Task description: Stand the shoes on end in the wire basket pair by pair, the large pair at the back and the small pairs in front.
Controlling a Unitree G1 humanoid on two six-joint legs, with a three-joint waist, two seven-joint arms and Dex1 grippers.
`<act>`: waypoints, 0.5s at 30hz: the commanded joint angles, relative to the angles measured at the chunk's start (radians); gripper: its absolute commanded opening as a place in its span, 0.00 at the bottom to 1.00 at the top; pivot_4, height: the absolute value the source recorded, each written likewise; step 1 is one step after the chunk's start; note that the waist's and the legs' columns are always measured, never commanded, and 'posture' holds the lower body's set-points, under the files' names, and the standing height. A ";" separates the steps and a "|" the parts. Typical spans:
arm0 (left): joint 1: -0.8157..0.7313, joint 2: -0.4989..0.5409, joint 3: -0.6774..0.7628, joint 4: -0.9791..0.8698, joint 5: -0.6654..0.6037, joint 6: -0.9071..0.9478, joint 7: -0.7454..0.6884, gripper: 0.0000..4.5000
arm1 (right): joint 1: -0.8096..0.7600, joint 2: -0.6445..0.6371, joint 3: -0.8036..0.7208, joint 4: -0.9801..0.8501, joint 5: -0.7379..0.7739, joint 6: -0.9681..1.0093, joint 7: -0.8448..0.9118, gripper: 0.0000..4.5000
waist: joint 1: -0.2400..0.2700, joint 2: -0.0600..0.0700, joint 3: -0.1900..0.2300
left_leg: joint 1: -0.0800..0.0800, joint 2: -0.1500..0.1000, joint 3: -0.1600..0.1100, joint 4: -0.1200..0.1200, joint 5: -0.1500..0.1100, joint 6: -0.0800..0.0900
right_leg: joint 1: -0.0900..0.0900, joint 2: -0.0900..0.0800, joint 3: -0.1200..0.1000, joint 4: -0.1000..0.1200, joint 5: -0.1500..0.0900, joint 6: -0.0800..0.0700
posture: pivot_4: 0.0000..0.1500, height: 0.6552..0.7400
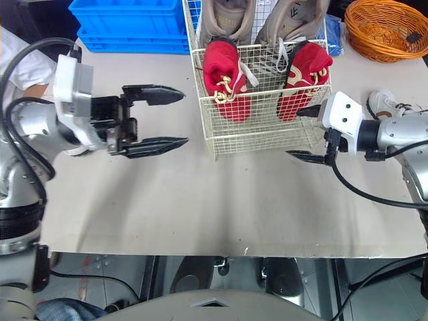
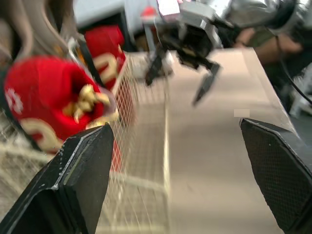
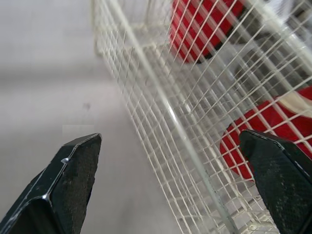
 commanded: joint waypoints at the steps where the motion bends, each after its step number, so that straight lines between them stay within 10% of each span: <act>1: -0.013 0.026 0.051 -0.054 -0.072 0.064 -0.010 0.99 | -0.077 0.007 0.043 0.059 -0.054 -0.045 0.067 1.00 | 0.003 0.000 0.000 | 0.000 0.000 0.000 0.000 0.000 0.000 | 0.000 0.000 0.000 0.000 0.000 0.000 | 1.00 0.36; 3: 0.009 0.044 0.051 -0.077 -0.073 0.090 -0.019 0.99 | -0.118 0.022 0.076 0.100 -0.091 -0.061 0.084 1.00 | 0.002 0.000 0.000 | 0.000 0.000 0.000 0.000 0.000 0.000 | 0.000 0.000 0.000 0.000 0.000 0.000 | 1.00 0.36; 12: 0.036 0.057 0.045 -0.075 0.024 0.070 0.022 1.00 | -0.212 0.078 0.146 0.148 -0.174 -0.063 0.148 0.04 | 0.001 0.001 0.001 | 0.000 0.000 0.000 0.000 0.000 0.000 | 0.000 0.000 0.000 0.001 0.000 0.000 | 1.00 0.36; 15: 0.016 0.050 0.036 -0.041 0.078 0.048 0.044 1.00 | -0.229 0.109 0.140 0.116 -0.162 0.007 0.144 0.01 | 0.001 0.000 0.000 | 0.000 0.001 -0.001 0.001 0.000 0.000 | 0.000 0.001 0.000 0.001 0.000 0.000 | 1.00 0.36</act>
